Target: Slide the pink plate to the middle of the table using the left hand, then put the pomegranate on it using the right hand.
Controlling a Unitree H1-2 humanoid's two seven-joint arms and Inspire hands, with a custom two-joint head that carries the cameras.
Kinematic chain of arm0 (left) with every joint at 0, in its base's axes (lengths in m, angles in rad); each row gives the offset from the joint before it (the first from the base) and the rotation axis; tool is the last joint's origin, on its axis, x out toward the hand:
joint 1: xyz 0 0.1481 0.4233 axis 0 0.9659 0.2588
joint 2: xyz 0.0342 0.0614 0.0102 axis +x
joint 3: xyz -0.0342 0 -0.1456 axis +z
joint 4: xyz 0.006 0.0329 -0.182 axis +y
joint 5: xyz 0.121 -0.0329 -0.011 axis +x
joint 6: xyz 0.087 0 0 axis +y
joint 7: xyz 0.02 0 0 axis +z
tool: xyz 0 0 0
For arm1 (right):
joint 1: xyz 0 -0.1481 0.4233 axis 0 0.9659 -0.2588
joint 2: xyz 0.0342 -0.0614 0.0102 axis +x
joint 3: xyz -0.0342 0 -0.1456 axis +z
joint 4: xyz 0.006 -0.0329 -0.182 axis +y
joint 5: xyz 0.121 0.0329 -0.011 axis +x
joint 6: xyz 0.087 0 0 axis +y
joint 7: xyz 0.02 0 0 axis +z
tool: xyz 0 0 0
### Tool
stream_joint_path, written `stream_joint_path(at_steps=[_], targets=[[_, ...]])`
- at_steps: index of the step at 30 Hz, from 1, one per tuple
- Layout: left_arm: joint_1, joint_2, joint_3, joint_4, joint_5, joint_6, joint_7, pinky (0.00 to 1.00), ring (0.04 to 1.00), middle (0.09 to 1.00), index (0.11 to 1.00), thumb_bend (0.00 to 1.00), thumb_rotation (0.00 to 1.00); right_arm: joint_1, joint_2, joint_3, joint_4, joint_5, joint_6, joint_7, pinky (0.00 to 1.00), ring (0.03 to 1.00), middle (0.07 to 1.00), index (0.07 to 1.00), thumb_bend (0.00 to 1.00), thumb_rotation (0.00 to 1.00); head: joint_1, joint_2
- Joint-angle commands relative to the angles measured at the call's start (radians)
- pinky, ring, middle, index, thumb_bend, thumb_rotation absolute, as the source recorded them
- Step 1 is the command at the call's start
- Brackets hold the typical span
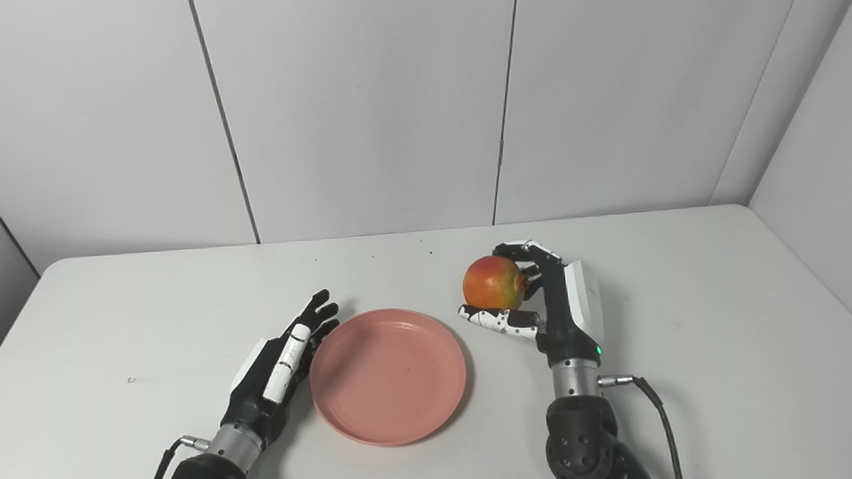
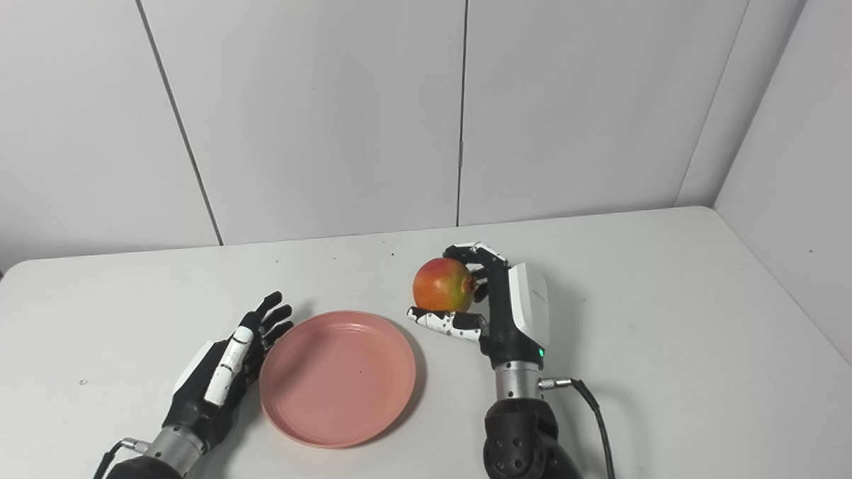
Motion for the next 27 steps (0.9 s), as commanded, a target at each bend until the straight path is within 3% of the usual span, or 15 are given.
stream_joint_path(at_steps=[1,27], targets=[[-0.013,0.003,-0.006,-0.022,0.006,0.009,-0.006,0.92,0.94,0.954,0.958,0.53,1.0,-0.043,0.005,0.006,-0.033,-0.009,-0.049,0.002,0.35,0.399,0.475,0.544,0.51,0.0,0.001,0.001],[-0.011,-0.002,-0.007,-0.038,0.013,0.02,-0.004,0.93,0.945,0.959,0.964,0.52,1.0,-0.049,0.071,0.085,0.01,0.005,-0.114,0.041,0.33,0.394,0.469,0.544,0.51,0.0,0.015,0.01]])
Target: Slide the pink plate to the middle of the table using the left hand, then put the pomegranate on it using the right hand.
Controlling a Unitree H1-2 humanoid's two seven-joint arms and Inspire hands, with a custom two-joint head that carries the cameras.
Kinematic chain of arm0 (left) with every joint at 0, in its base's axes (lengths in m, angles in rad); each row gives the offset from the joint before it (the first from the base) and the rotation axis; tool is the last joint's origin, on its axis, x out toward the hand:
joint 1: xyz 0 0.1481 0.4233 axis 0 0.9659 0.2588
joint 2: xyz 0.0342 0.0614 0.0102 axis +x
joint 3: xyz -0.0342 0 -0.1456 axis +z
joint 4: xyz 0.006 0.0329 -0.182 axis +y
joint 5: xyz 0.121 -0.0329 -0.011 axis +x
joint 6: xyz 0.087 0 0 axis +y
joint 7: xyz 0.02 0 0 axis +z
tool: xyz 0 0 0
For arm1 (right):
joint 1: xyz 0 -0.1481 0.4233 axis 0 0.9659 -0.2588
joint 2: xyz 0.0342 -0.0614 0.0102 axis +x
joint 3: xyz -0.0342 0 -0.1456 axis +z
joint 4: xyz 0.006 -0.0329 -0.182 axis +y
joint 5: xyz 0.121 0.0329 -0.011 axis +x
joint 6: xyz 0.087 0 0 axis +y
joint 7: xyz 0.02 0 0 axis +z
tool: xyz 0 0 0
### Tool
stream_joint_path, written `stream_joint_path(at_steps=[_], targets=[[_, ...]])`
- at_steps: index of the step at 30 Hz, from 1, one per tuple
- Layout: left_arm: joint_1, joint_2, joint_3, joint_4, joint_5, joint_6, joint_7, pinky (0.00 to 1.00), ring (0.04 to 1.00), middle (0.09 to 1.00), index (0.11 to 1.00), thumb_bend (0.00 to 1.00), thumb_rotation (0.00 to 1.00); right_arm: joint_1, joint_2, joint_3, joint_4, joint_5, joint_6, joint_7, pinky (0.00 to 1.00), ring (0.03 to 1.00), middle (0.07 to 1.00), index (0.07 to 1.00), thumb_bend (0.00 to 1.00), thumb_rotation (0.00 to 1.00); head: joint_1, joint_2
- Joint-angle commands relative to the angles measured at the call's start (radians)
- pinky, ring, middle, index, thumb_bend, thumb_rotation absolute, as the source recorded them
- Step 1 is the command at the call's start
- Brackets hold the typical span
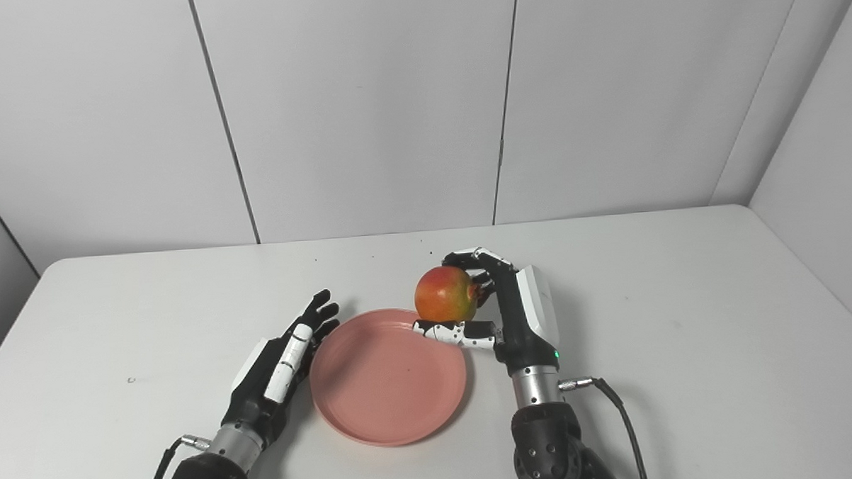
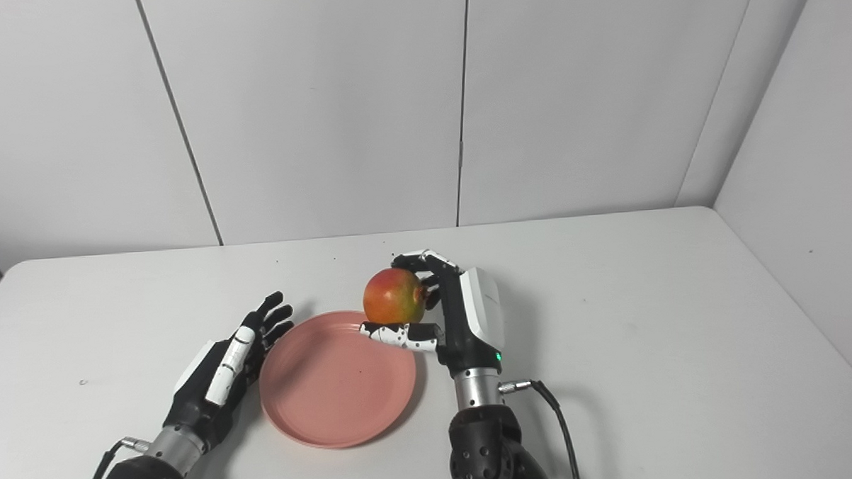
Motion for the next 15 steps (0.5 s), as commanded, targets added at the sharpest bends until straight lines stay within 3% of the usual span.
stream_joint_path(at_steps=[1,8,15], targets=[[-0.011,-0.001,-0.005,-0.026,0.004,0.009,-0.003,0.93,0.945,0.958,0.963,0.53,1.0,-0.043,0.015,0.009,-0.021,0.001,-0.071,0.002,0.33,0.394,0.469,0.544,0.51,0.0,0.003,-0.001],[-0.013,-0.001,-0.008,-0.025,0.011,0.007,-0.002,0.92,0.942,0.957,0.96,0.54,1.0,-0.048,0.024,0.042,-0.017,-0.028,-0.043,0.022,0.36,0.408,0.463,0.541,0.51,0.0,0.014,0.003],[-0.011,-0.002,-0.011,-0.036,0.02,0.015,0.004,0.92,0.941,0.953,0.953,0.55,1.0,-0.047,0.024,0.078,-0.001,-0.05,-0.07,0.029,0.35,0.407,0.461,0.54,0.51,0.0,0.025,0.006]])
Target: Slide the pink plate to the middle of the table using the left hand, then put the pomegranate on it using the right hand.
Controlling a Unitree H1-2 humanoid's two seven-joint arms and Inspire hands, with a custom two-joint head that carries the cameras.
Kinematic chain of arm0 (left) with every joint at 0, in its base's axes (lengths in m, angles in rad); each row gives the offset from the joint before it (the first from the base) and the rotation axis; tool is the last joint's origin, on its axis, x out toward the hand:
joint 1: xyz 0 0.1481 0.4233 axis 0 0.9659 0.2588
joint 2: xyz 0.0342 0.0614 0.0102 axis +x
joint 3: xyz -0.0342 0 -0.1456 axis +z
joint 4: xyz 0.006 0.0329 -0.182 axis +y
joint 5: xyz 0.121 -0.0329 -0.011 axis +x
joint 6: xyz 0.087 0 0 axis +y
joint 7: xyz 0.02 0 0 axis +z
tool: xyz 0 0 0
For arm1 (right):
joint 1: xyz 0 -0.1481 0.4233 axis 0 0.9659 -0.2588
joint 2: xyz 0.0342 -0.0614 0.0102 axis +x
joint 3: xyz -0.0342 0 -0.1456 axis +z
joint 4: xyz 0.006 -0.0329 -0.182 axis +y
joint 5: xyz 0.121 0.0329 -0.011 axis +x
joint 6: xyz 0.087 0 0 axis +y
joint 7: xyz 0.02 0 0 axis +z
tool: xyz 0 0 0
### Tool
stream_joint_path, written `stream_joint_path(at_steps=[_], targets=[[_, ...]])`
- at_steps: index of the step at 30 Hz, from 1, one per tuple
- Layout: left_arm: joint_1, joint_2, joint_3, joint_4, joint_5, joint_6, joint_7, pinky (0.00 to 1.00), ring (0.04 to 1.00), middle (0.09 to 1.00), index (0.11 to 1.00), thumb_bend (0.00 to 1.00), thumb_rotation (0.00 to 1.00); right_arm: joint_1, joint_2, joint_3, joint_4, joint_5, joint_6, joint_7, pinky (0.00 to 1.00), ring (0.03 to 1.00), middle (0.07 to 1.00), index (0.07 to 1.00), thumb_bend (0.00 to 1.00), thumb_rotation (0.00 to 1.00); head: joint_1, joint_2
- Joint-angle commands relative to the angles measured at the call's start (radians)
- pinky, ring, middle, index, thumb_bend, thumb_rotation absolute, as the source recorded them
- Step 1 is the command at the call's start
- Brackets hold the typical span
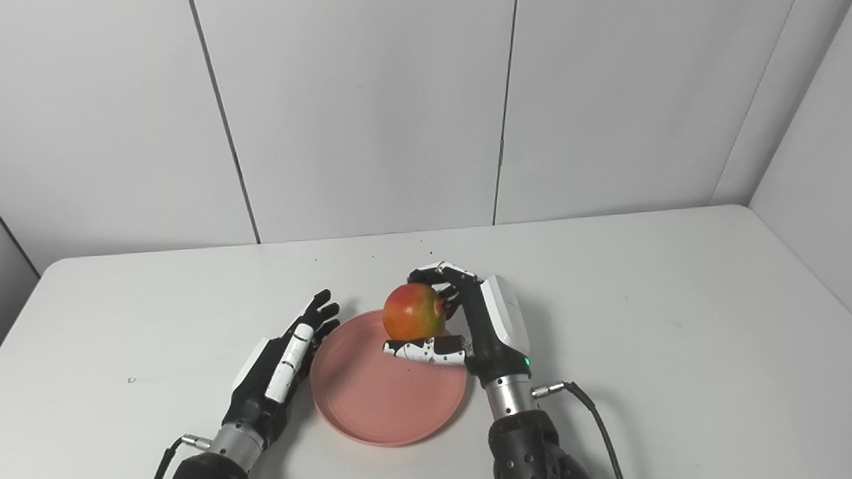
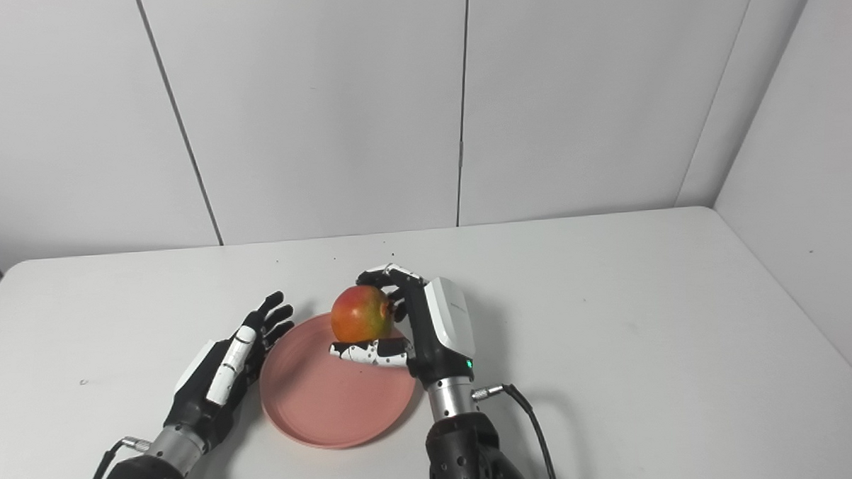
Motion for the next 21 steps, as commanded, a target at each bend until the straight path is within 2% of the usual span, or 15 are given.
stream_joint_path(at_steps=[1,6,21], targets=[[-0.011,-0.002,-0.009,-0.029,0.016,0.004,0.004,0.92,0.941,0.953,0.953,0.55,1.0,-0.041,0.013,0.013,-0.014,-0.016,-0.07,-0.005,0.35,0.407,0.461,0.541,0.51,0.0,0.006,0.001],[-0.012,-0.009,-0.015,-0.037,0.026,0.005,0.003,0.93,0.945,0.958,0.947,0.55,1.0,-0.04,0.011,0.035,0.004,-0.038,-0.096,-0.015,0.31,0.395,0.454,0.542,0.51,0.0,0.022,0.006],[-0.01,-0.019,-0.04,-0.079,0.063,0.06,0.026,0.91,0.937,0.955,0.95,0.52,1.0,-0.012,0.008,0.053,0.007,-0.026,-0.091,0.043,0.37,0.408,0.465,0.543,0.51,0.0,0.054,0.004]])
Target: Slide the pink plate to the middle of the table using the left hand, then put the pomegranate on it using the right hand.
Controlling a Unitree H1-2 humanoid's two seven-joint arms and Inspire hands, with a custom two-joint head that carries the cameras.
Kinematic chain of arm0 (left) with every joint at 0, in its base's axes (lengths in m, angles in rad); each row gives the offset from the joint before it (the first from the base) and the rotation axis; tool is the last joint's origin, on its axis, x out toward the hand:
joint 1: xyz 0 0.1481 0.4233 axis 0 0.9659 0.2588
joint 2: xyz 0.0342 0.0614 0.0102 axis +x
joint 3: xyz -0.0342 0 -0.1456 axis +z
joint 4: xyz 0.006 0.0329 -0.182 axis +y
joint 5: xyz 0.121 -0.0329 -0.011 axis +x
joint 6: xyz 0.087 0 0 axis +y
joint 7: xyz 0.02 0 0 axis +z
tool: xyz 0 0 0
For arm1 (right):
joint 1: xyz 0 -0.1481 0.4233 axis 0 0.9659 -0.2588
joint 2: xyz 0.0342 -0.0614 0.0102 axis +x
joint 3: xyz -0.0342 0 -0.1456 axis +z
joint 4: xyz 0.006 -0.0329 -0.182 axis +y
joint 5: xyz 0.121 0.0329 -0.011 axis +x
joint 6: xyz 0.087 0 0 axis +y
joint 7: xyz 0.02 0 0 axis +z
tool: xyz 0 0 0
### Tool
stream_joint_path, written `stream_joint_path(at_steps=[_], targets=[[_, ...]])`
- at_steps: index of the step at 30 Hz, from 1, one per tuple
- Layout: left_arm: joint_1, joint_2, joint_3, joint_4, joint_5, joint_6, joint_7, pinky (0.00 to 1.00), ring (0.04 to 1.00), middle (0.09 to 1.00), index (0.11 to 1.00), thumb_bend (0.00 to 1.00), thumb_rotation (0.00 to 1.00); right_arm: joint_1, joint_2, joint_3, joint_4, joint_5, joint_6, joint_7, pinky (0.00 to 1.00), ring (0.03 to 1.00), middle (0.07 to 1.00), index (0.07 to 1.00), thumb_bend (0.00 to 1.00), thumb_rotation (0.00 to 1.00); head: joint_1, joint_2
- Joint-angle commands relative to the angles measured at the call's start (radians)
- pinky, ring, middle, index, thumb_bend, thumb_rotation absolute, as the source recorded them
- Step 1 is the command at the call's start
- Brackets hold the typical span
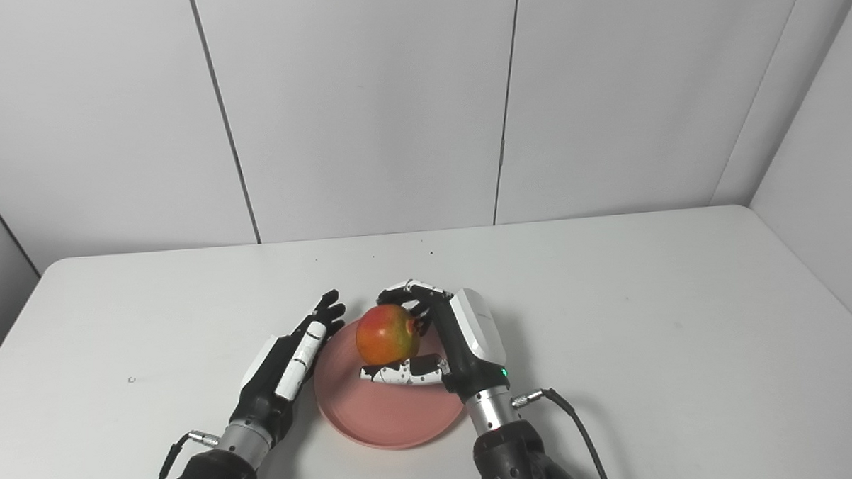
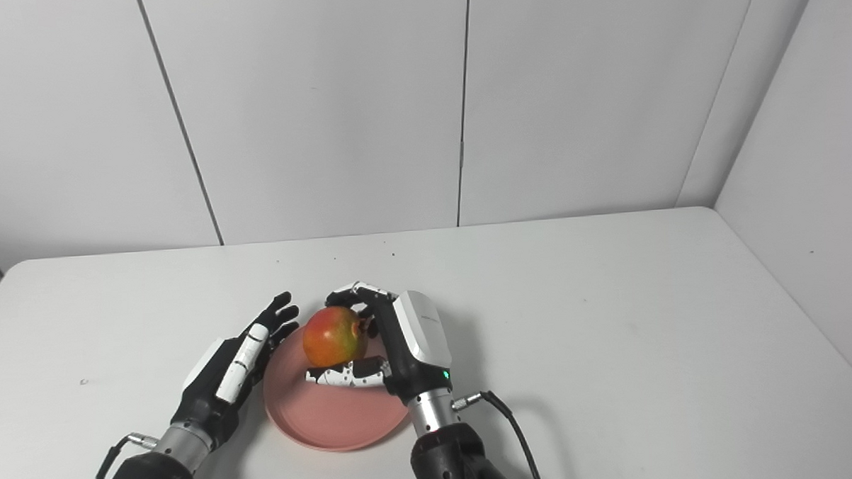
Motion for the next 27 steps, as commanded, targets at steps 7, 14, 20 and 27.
stream_joint_path(at_steps=[7,14,20,27], targets=[[-0.012,-0.006,-0.008,-0.029,0.012,0.015,0.0,0.91,0.944,0.958,0.952,0.53,1.0,-0.016,0.004,0.014,0.001,-0.016,-0.061,-0.006,0.36,0.412,0.467,0.542,0.51,0.0,0.002,0.001],[-0.013,-0.004,-0.003,-0.014,0.013,-0.011,0.001,0.9,0.937,0.95,0.939,0.53,1.0,-0.02,-0.006,0.03,0.021,-0.029,-0.055,0.007,0.37,0.41,0.466,0.547,0.51,0.0,0.001,0.003],[-0.014,-0.001,-0.001,-0.01,0.011,-0.011,-0.001,0.9,0.939,0.95,0.934,0.54,1.0,-0.021,-0.011,0.035,0.033,-0.038,-0.042,0.017,0.37,0.408,0.467,0.549,0.51,0.0,0.001,0.004],[-0.014,0.0,0.001,-0.009,0.012,-0.014,-0.001,0.89,0.929,0.943,0.931,0.54,1.0,-0.02,-0.009,0.042,0.039,-0.051,-0.02,0.043,0.4,0.419,0.47,0.546,0.51,0.0,-0.002,0.007]])
